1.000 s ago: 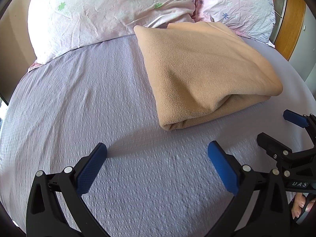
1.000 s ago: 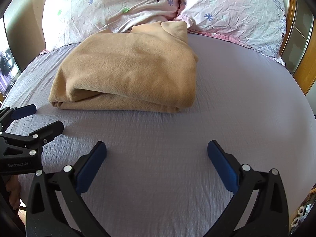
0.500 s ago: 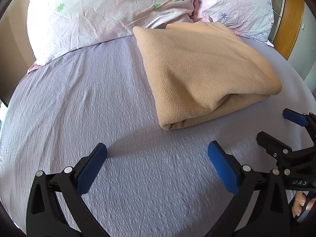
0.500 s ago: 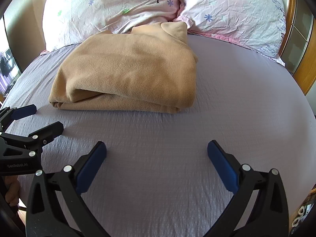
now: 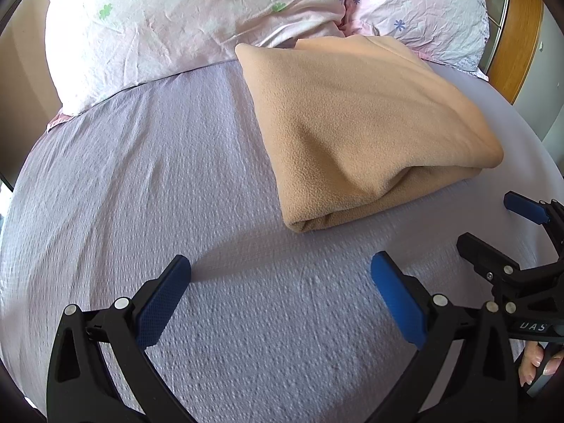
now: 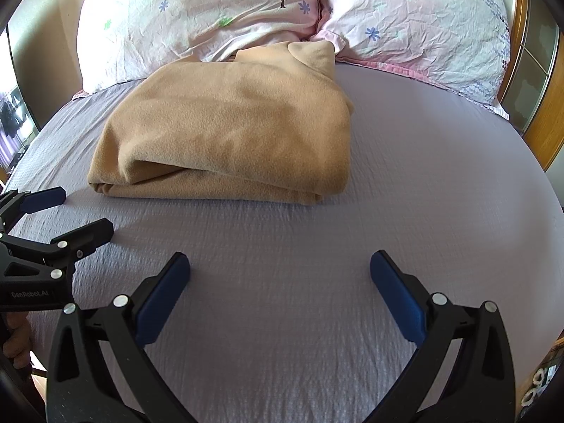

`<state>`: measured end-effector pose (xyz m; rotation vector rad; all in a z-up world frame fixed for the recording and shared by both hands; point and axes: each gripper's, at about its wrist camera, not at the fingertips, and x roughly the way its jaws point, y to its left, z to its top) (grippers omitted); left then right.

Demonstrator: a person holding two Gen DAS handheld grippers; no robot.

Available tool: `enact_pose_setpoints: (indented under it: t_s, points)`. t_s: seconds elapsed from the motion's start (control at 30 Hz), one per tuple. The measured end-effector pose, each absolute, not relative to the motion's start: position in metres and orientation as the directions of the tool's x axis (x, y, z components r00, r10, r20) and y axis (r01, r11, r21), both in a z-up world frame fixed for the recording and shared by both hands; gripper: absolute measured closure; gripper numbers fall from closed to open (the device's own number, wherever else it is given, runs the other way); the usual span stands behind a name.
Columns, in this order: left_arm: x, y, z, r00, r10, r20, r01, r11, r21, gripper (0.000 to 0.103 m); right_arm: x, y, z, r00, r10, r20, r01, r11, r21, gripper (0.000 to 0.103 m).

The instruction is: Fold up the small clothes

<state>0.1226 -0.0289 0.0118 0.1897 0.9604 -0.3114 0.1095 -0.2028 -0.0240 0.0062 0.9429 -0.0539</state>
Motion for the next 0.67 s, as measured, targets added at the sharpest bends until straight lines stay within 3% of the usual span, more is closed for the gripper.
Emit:
enact_pose_setpoints:
  t_s: [0.67]
  points:
    - [0.1215,-0.0293,0.0119,0.534,-0.173,-0.827,0.341,0.940,0.023,0.001,0.1095,-0.2015,-0.0245,0.588,-0.047,-0.808,0.054,0.998,-0.018,0.002]
